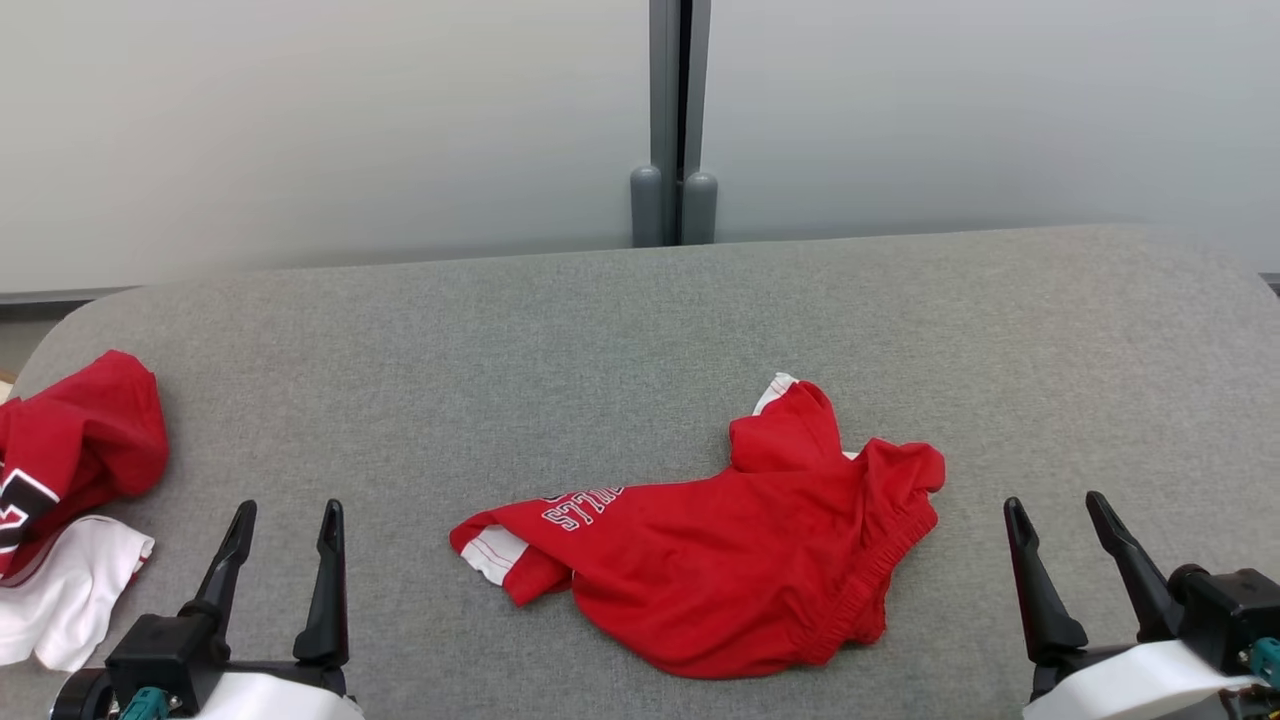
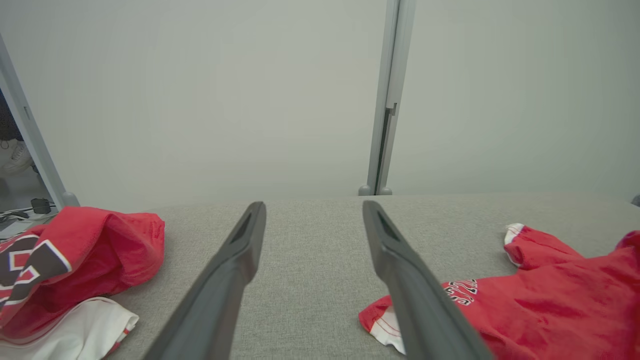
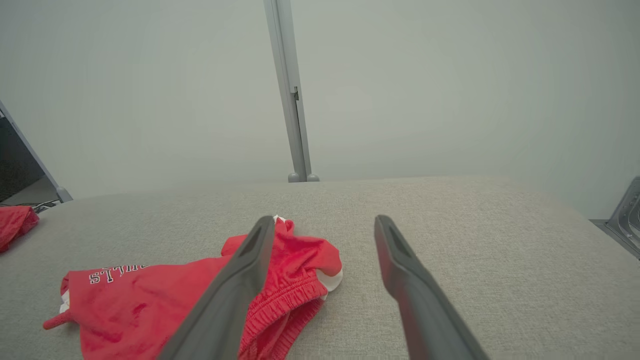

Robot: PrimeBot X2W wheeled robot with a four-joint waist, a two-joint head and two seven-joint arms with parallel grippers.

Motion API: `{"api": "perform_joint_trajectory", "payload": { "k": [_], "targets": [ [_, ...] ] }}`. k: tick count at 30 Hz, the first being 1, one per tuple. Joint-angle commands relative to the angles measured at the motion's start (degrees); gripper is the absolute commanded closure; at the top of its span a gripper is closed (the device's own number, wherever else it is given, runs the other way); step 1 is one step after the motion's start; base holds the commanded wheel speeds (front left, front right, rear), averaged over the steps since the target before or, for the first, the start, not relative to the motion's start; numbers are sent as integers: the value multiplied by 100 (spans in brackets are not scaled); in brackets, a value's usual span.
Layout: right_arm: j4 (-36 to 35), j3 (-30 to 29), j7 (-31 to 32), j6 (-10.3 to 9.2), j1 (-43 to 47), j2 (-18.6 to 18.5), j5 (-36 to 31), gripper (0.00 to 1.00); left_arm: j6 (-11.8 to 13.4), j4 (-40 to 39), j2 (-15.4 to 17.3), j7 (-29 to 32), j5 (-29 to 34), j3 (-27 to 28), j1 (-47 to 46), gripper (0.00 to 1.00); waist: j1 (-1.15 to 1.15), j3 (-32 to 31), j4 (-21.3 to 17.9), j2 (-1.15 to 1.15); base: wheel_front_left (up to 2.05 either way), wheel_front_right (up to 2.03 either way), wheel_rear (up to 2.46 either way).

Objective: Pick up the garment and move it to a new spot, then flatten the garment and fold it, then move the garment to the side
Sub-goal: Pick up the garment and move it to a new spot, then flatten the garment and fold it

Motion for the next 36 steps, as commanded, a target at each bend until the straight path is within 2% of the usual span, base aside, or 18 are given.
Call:
{"api": "perform_joint_trajectory", "payload": {
  "k": [1,19,28,36],
  "targets": [
    [-25,2,0,-2,70,-13,12,0,29,0,31,5,-19,24,46,0,0,-66,-50,0,0,0,0],
    [-115,80,27,-2,48,-28,-55,0,88,42,71,89,-138,-35,8,0,0,-61,8,0,0,0,0],
    [576,867,113,-2,356,6,287,0,65,97,39,29,-109,-204,-293,0,0,228,190,0,0,0,0],
    [1452,1319,-174,-2,-156,37,536,0,14,236,13,-104,-135,-355,-664,0,0,582,330,0,0,0,0]
  ]
}}
